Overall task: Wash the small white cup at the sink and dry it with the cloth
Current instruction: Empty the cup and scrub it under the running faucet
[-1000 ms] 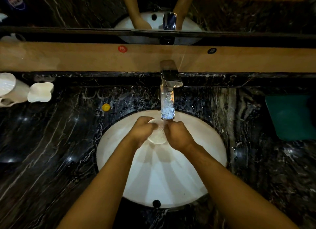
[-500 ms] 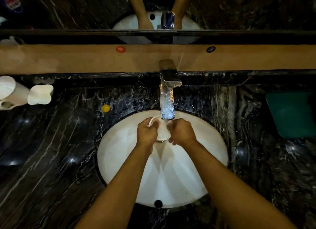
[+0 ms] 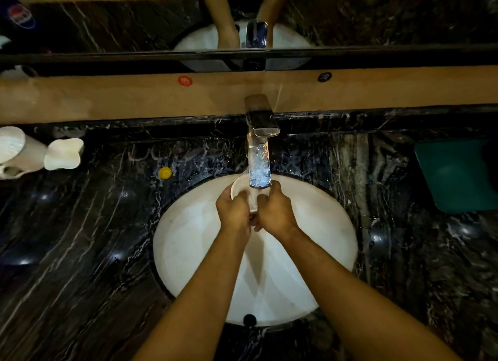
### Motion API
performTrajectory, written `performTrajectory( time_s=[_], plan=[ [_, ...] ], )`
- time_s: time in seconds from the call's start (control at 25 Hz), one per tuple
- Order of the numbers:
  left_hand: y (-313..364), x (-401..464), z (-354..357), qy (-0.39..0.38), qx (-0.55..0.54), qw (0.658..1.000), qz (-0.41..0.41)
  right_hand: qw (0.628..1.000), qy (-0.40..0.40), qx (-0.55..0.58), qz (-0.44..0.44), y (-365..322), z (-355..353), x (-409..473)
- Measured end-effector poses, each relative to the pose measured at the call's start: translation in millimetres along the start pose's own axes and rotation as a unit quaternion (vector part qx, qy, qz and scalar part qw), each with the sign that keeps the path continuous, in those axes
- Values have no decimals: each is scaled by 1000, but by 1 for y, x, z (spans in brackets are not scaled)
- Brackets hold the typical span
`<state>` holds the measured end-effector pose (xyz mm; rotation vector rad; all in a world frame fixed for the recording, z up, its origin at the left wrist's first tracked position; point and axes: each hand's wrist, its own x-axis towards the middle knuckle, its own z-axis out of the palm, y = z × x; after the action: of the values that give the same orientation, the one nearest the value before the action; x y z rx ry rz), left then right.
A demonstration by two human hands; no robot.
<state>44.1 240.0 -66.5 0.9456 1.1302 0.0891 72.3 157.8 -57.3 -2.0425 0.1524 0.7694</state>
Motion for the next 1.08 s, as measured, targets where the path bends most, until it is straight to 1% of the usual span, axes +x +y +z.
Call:
performTrajectory(
  time_s=[0.04, 0.08, 0.12, 0.2, 0.24, 0.28, 0.36, 0.4, 0.44, 0.48, 0.52, 0.56, 0.6, 0.64, 0.72, 0.8, 0.84, 0.88, 0.96, 1.0, 1.08],
  plan=[
    [-2, 0, 0, 8, -1, 1000, 7, 1000, -14, -9, 6, 2, -1, 0],
    [-2, 2, 0, 10, 11, 1000, 19, 998, -23, -52, 2, 4, -4, 3],
    [-2, 4, -2, 5, 41, 999, 35, 992, -24, -127, -5, 5, -8, 7],
    [2, 5, -7, -25, 132, 990, 52, 954, 2, -298, -24, 7, -19, 13],
    [5, 6, -10, -46, 170, 983, 55, 939, 15, -341, -42, 8, -24, 15],
    [9, 6, -12, -67, 204, 975, 54, 933, 18, -353, -69, 7, -27, 16],
    [20, 6, -12, -119, 280, 951, 56, 935, 3, -328, -135, 6, -28, 14],
    [23, 8, -12, -137, 312, 938, 58, 940, -4, -305, -154, 8, -27, 12],
    [24, 9, -12, -138, 325, 934, 62, 946, -2, -284, -159, 9, -26, 9],
    [24, 10, -11, -118, 311, 941, 63, 952, 12, -266, -150, 10, -24, 8],
    [22, 9, -10, -83, 257, 961, 54, 961, 25, -242, -132, 10, -23, 6],
    [19, 6, -8, -50, 170, 984, 30, 973, 35, -200, -111, 8, -20, 4],
    [15, 3, -5, -30, 87, 996, 5, 985, 37, -146, -89, 5, -17, 1],
    [10, 0, -2, -20, 21, 999, -14, 994, 31, -87, -62, 2, -12, -1],
    [2, -4, 4, -9, -10, 1000, -13, 1000, 20, -6, -16, -1, -4, -4],
    [3, -5, 8, 19, 8, 1000, 23, 1000, 19, 24, 6, 3, 1, -4],
    [4, -6, 7, 27, 35, 998, 43, 1000, 29, 4, -2, 5, 2, -3],
    [5, -6, 6, 26, 64, 996, 61, 997, 46, -54, -26, 7, 0, 1],
    [7, -3, -1, 3, 121, 989, 90, 971, 71, -215, -74, 12, -8, 7],
    [8, 0, -4, -13, 143, 985, 97, 957, 74, -267, -85, 12, -13, 9],
    [8, 4, -9, -44, 172, 980, 94, 948, 66, -298, -89, 10, -22, 11]
  ],
)
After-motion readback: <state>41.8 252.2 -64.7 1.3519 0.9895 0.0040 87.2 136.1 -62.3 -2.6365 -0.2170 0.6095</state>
